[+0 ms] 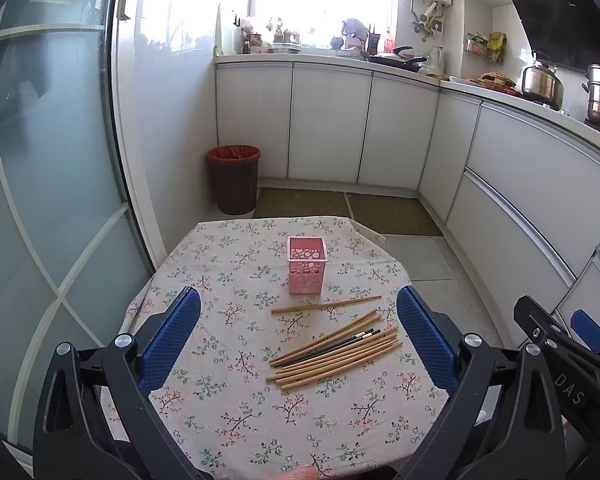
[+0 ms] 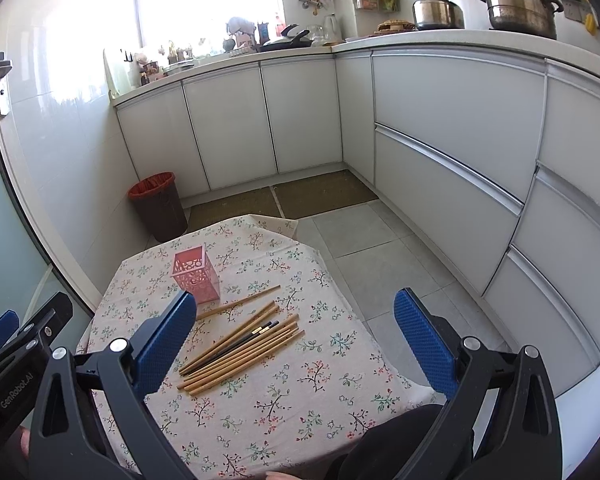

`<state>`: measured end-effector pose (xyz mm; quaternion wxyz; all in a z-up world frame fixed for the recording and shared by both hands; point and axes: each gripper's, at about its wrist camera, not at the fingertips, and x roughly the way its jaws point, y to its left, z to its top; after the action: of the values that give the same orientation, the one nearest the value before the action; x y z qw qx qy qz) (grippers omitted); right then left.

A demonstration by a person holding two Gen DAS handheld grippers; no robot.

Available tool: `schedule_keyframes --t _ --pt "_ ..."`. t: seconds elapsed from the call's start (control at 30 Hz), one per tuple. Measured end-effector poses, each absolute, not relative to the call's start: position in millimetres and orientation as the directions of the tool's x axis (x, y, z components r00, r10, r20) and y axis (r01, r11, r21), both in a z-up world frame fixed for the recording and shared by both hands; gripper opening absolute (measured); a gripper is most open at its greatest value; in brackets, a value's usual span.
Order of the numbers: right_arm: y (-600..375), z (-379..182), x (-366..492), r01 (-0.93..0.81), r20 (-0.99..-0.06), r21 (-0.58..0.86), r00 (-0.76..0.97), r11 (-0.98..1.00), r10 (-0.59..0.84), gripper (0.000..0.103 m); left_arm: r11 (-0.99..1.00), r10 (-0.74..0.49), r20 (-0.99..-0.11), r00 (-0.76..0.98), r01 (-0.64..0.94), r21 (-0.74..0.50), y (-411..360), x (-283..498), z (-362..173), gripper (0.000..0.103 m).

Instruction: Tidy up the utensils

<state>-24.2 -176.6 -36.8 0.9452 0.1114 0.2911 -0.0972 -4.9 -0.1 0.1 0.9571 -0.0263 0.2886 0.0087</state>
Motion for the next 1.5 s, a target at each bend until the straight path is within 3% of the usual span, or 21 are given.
schedule_keyframes --t 0.83,1.0,1.17,1.37,1.5 --pt "-183 -47 -15 0.27 -0.605 0.17 0.788 0.948 -0.116 0.096 0.999 -0.003 -0.581 0.814 -0.023 -0.037 -3 7 -10 0.096" --pt "-214 -82 10 0.354 -0.687 0.251 0.721 0.901 -0.092 0.096 0.996 -0.008 -0.688 0.726 0.068 0.06 -23 52 -48 0.096" --pt "-255 -136 43 0.417 -0.775 0.31 0.631 0.854 -0.026 0.096 0.961 -0.029 -0.828 0.56 0.244 0.132 -57 118 -119 0.096" --pt "-286 -200 79 0.437 -0.828 0.382 0.553 0.814 0.092 0.096 0.899 -0.105 -0.908 0.405 0.429 0.087 -106 205 -175 0.096" --pt "-295 -235 96 0.453 -0.844 0.421 0.513 0.786 0.157 0.096 0.848 -0.079 -0.937 0.34 0.517 0.116 -143 258 -206 0.095"
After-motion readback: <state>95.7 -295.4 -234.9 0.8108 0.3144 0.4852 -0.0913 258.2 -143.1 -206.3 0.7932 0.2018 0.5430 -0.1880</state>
